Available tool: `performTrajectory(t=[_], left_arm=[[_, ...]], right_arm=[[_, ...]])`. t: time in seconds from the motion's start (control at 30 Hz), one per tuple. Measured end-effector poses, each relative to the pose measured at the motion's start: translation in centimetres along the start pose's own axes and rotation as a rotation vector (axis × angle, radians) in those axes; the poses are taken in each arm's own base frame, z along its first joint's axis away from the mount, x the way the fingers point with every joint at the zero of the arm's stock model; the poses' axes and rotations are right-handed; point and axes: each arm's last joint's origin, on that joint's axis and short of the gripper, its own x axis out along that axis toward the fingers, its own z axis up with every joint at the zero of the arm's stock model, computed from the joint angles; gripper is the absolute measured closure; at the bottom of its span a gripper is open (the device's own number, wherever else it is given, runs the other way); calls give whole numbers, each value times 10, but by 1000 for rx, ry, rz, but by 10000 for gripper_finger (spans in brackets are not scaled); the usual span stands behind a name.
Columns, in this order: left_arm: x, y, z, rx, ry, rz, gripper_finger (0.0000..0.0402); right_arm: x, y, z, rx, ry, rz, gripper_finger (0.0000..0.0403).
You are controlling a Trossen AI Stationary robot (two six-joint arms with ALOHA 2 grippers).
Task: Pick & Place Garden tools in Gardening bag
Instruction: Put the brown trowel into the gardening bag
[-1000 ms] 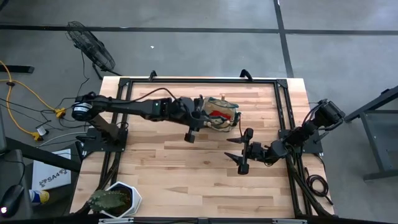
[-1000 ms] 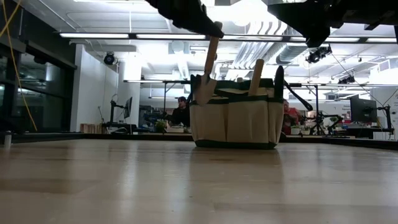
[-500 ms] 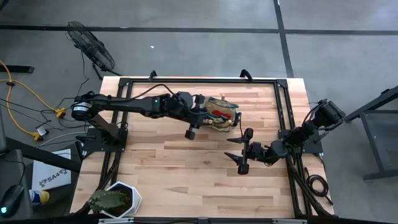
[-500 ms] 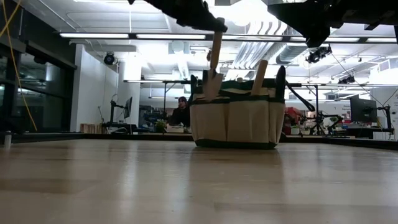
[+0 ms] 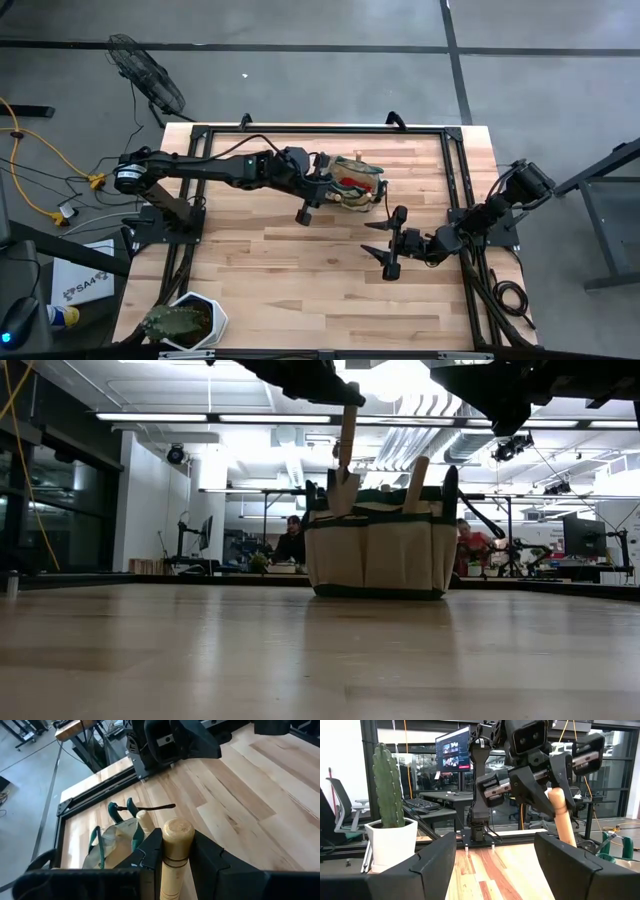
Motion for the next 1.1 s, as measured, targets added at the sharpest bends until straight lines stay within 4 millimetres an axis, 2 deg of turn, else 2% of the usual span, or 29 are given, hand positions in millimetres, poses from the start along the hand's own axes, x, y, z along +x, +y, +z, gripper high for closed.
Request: performTrajectory(t=[0.17, 0.37, 0.93, 1.1], left_arm=[[8, 0, -7, -7, 29, -12, 339], [6, 7, -16, -41, 48, -61, 339], [-7, 45, -39, -135, -41, -178, 339], [3, 45, -46, -152, -35, -210, 339]], right_arm=[[0, 0, 0, 0, 0, 0, 142], [0, 0, 0, 1, 2, -8, 142], [0, -1, 0, 3, 5, -26, 142], [0, -1, 0, 2, 5, -27, 142]])
